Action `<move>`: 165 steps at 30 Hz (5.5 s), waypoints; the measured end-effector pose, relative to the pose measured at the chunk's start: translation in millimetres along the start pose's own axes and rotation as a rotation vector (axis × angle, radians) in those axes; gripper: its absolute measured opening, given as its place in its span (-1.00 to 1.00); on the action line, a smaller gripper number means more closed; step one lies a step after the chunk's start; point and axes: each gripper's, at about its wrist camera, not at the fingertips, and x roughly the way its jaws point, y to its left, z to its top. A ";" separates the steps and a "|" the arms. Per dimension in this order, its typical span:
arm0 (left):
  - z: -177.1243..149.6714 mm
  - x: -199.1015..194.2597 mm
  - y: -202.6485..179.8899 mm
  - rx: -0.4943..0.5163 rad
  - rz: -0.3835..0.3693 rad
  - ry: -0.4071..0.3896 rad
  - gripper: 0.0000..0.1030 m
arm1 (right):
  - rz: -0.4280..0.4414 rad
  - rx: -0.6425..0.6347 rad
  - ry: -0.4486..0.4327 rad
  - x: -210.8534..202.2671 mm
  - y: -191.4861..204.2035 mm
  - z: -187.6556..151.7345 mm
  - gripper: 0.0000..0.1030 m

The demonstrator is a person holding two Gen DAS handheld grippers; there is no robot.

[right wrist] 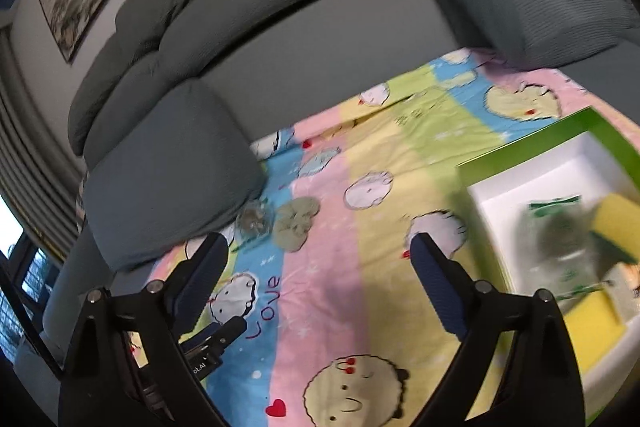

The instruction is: Organize objects

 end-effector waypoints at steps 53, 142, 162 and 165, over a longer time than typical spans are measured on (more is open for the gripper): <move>-14.8 66.3 8.7 0.169 0.219 0.050 0.91 | -0.428 -0.329 0.288 152.7 11.9 -71.2 0.98; 37.9 -34.2 119.9 -0.312 0.022 -0.086 0.15 | -0.180 -0.387 0.375 277.8 148.2 -34.5 0.03; 7.6 -19.1 56.4 -0.180 -0.061 0.028 0.16 | -0.091 -0.151 0.550 105.8 49.0 -77.5 0.37; 3.8 -11.8 48.0 -0.178 -0.107 0.060 0.16 | -0.065 -0.156 0.499 89.3 43.5 -65.9 0.52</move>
